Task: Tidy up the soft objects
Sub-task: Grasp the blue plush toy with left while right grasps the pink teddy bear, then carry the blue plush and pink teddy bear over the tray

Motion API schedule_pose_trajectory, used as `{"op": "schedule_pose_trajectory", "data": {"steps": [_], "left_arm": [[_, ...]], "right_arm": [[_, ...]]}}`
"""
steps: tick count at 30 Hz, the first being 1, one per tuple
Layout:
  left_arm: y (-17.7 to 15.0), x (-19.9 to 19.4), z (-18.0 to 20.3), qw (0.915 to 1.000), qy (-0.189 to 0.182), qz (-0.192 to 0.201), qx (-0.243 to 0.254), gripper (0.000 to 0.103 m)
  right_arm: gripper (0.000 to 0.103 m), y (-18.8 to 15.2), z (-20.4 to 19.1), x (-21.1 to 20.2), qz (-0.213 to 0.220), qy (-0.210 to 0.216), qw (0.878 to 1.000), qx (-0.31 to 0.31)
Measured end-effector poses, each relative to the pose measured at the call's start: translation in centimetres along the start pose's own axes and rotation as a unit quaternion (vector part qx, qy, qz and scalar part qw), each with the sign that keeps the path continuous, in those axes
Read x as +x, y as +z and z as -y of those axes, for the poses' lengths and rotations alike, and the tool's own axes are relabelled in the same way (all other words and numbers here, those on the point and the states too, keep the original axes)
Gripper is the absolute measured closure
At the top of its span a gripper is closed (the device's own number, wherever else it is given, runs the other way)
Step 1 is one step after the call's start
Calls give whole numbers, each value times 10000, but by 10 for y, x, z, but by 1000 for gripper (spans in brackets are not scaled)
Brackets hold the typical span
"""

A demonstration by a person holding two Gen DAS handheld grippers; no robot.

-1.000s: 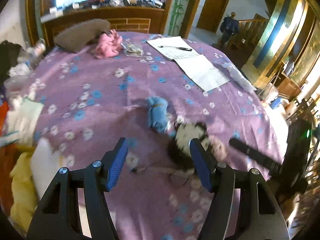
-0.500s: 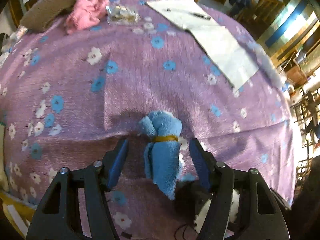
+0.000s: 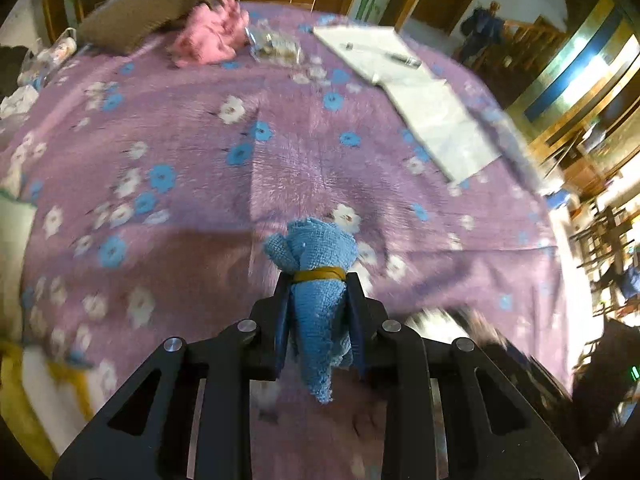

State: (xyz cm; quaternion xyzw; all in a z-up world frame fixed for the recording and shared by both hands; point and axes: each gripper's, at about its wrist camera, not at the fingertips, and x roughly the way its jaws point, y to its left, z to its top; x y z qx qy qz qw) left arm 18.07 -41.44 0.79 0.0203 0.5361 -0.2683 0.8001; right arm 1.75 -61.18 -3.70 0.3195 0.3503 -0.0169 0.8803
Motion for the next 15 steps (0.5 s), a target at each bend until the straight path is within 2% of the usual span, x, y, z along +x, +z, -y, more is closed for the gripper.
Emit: {"op": "schedule_pose_trajectory", "data": {"steps": [3,7,10,15], "left_arm": [[-27,-43,-3,9992,-298,252,-94,79],[-82,-101,0,9965,-407,720,89,79],[-122,-131,-9,9942,-433,987,6,78],[-176,-162,-35,9922,-501,1124,-205,78]], "right_arm": [[75,0,-6,-8,198,107,9996,-141],[75,-1,-15,-12,313,165,9988,-330],[75,-3,-24,-15,373,248,9975,-538],[75,-14,-43,-26,513,552,9931,-904]]}}
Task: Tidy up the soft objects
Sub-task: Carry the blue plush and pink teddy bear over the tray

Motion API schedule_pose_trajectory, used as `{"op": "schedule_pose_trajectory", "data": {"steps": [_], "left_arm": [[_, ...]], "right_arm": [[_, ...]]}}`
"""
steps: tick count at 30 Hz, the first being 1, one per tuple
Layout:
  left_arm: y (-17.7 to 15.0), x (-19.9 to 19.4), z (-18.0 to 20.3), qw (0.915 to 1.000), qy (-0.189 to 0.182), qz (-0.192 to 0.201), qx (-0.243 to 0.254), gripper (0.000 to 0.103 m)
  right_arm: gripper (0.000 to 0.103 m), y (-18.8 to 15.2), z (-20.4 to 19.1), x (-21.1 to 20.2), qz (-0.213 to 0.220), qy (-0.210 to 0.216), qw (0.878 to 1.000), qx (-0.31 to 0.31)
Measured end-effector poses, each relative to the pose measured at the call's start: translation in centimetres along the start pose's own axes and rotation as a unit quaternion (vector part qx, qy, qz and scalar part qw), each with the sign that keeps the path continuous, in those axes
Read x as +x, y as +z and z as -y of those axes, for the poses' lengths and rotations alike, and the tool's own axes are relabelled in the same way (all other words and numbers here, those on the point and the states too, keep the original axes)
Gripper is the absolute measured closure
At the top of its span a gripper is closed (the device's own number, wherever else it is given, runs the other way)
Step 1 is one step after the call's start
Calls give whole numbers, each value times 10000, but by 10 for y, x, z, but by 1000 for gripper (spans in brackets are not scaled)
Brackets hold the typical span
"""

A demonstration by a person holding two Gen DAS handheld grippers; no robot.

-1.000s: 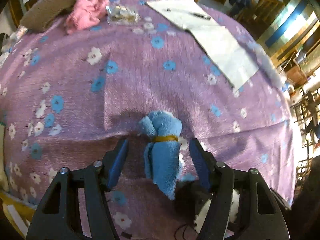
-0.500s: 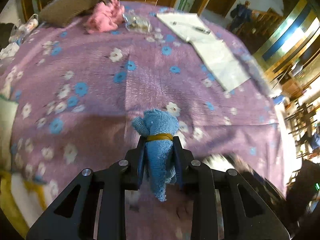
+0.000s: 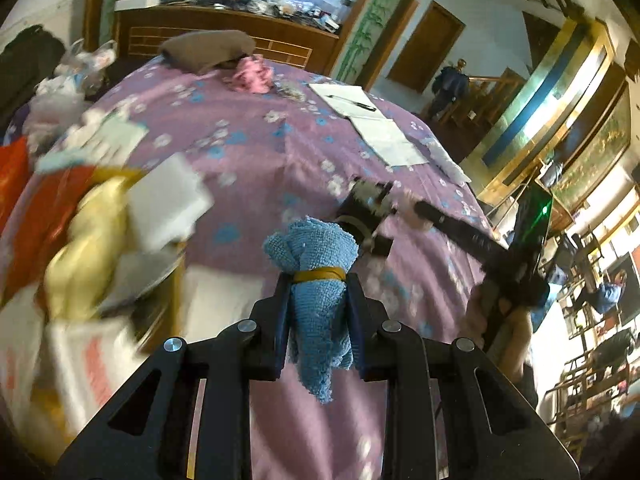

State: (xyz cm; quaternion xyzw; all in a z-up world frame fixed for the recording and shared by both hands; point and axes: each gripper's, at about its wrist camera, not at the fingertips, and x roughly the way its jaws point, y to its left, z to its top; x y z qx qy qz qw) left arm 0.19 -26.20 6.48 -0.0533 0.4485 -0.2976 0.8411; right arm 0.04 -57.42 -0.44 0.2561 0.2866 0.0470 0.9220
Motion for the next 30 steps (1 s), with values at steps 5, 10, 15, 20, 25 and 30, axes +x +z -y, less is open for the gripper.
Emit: {"op": "schedule_pose_trajectory", "data": {"steps": [5,10,15,20,25,30], "left_arm": [[-13,-55,-45,9982,366,414,-248,78],[-11,-83,-84,9951,501,680,-522,78],[-5,-92,-120,9922,684,783,-691,78],[0,-72,-139,9942,650,600,-618,78],[2,-55,-147,9951,648,487,-567,78],[-1,-41,-148,9961,682,372,-415,76]], "right_arm": [[75,-19,-58,-18,-98,703,9972,-250],[75,-42,-149,-9,-500,1394,9856,-816],[75,-53,-212,33,-948,1570,9763,-1146],[75,-55,-231,76,-1121,1218,9794,-1159],[72,-56,-228,103,-1294,1080,9816,-893],[67,-64,-228,110,-1329,1052,9821,-828]]}}
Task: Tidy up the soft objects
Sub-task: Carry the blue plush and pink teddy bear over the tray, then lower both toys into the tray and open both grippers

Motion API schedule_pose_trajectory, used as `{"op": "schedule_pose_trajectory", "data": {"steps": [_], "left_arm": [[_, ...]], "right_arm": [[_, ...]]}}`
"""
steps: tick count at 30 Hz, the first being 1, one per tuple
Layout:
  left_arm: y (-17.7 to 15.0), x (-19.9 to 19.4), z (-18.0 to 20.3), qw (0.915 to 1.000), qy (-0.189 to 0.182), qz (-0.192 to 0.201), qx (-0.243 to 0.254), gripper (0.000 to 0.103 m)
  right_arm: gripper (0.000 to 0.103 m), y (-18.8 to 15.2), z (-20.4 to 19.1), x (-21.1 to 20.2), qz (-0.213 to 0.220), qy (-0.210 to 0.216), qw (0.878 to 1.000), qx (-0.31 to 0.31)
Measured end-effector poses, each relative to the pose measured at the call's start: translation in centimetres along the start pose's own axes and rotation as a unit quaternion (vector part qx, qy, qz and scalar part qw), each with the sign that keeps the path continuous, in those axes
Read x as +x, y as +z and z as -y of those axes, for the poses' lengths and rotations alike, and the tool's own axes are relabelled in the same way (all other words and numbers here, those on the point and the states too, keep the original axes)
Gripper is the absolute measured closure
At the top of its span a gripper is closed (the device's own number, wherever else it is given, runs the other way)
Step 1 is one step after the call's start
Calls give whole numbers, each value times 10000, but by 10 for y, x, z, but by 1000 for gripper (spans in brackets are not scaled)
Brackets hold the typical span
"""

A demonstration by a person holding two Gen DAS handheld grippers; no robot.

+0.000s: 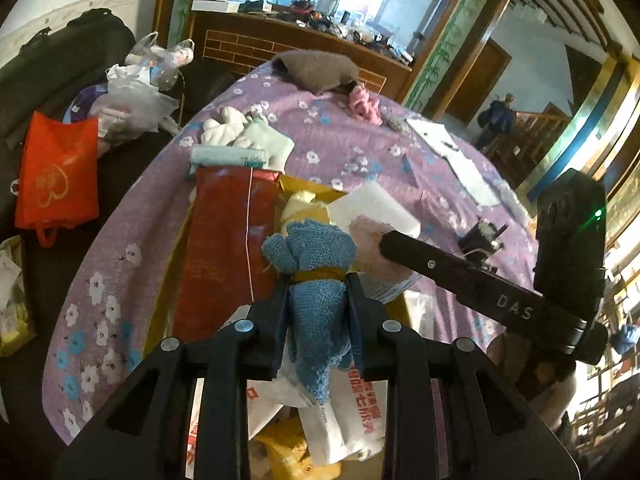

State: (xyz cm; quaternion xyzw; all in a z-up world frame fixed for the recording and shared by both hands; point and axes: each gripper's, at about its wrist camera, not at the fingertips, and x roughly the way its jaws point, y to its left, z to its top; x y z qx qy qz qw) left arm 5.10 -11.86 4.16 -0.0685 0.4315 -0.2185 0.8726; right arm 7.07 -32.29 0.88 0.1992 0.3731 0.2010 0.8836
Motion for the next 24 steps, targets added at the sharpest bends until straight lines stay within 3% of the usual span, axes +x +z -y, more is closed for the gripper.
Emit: {"op": "schedule_pose_trajectory", "data": {"steps": [1,3,5,8,13,16,19,24], "left_arm": [[-1,2,0,10000,-60,-23,42,73],[-3,4,-3,9998,-185,-76,-58,54],[-4,4,-4,9997,-221,-45,-102,43],[-7,-2,-3,9999,-118,84,-92,42],[-17,-17,-2,9994,35,291,-173,42],[-25,-33,3,9949,664,728,-231,42],[-32,-37,9,9907,1128,750,-154,42],[-43,-36,13,9952,857,463,37,42]], "right_arm": [[66,0,-1,0,12,-39,10000,-1],[61,-1,-4,-1,80,-125,9999,-52],[50,-1,-6,-2,142,-128,9998,-67],[44,-2,-10,-6,200,-38,9997,-113],[44,-12,-13,-22,270,237,9994,11],[44,-21,-16,-40,369,290,9989,-16],[44,-27,-15,-49,384,263,9989,94],[44,-37,-12,-54,271,62,9995,166]]}}
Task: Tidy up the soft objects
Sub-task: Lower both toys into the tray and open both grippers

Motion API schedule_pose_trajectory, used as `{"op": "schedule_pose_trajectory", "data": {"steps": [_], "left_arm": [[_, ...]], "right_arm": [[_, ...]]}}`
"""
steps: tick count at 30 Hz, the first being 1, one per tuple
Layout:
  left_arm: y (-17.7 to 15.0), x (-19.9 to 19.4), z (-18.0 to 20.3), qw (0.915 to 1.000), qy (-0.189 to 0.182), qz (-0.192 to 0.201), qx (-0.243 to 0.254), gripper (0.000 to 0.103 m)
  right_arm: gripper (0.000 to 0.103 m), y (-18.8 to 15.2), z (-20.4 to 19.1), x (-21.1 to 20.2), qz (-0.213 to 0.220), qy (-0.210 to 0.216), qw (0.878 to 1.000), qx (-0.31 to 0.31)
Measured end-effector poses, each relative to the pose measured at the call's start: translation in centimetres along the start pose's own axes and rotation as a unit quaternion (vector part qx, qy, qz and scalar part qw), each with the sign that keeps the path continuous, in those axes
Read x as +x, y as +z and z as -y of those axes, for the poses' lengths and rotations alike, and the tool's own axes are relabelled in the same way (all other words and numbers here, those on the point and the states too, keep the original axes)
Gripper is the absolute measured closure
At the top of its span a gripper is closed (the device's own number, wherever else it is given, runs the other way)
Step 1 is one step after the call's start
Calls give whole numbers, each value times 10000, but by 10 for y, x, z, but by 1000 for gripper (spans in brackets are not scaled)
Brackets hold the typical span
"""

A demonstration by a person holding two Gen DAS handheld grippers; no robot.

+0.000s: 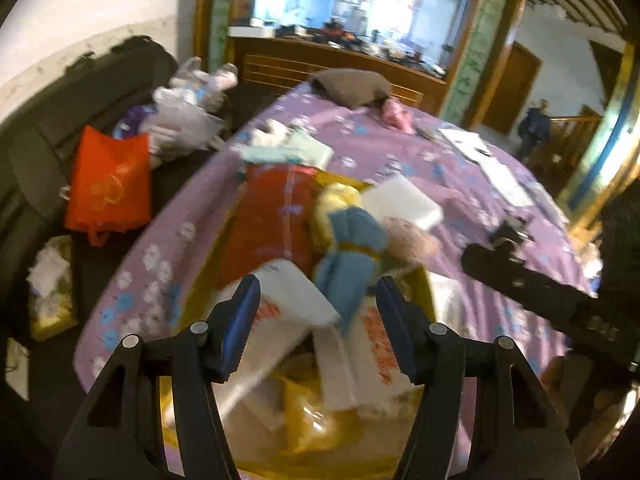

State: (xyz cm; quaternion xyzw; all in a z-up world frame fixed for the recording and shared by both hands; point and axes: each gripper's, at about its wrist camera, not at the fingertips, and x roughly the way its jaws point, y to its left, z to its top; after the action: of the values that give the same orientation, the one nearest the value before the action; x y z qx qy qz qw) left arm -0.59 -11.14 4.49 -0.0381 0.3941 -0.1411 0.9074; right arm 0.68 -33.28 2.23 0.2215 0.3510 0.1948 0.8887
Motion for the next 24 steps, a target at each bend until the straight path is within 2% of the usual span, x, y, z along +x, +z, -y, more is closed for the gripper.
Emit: {"op": "schedule_pose_trajectory", "data": {"steps": [4,11,17,21,24], "left_arm": [[-6,-1,3,9987,507,16,85,42],[-9,-2,4,9968,792,-9,103,42],[-12,-3,10,9957,883,6,266,42],[-15,-5,14,9918,1219,112,374,42],[-14,-7,11,9927,1163,119,296,42]], "right_arm": [[44,-7,-4,0,-88,-189,9997,-84],[44,-13,-5,-4,-138,-224,9996,-143],[44,-17,-8,-9,-115,-278,9994,-195],[44,-19,-12,-9,-105,-236,9995,-192],[44,-19,-13,-9,-119,-230,9995,-164]]}}
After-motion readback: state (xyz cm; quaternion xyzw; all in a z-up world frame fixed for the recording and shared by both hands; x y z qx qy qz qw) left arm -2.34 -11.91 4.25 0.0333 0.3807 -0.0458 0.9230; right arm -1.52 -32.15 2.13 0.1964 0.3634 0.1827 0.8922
